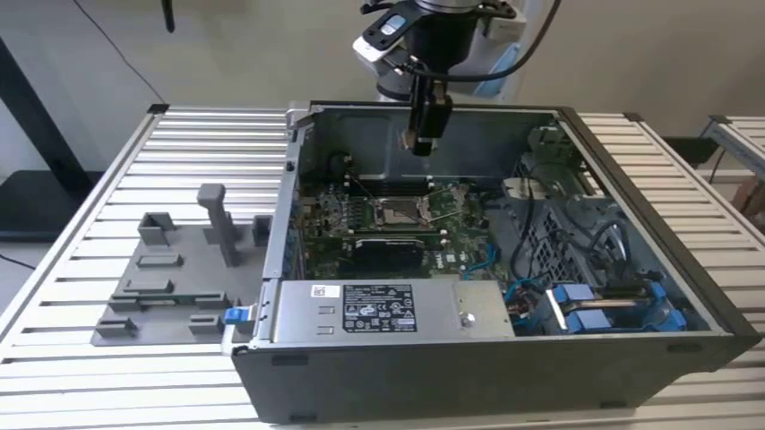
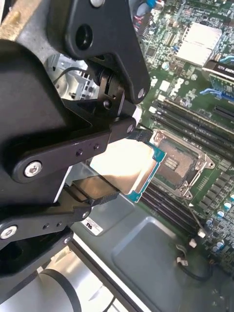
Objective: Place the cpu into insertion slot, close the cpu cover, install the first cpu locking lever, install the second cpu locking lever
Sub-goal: 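Place the cpu into insertion slot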
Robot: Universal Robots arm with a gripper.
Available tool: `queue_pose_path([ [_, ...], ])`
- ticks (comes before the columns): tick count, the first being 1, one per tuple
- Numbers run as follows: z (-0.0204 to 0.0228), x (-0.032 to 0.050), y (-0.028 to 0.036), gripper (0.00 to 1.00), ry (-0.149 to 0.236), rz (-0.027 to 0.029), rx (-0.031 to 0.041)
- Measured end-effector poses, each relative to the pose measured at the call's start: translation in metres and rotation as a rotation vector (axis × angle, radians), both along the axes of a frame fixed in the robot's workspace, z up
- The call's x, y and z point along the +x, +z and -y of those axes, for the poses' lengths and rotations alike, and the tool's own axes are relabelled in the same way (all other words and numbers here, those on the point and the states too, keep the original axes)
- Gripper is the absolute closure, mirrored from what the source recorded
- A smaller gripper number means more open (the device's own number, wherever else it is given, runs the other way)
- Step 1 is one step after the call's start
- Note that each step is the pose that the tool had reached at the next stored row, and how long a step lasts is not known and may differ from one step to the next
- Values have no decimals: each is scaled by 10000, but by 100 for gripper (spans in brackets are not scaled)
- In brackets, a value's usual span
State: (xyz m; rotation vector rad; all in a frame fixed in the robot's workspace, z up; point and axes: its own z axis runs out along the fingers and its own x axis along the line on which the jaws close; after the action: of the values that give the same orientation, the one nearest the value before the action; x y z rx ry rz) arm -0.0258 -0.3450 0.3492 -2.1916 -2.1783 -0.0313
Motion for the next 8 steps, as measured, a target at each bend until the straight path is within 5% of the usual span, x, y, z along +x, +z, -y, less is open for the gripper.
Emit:
queue_pose_path([
  [8,-58,0,-55,45,17,1,3],
])
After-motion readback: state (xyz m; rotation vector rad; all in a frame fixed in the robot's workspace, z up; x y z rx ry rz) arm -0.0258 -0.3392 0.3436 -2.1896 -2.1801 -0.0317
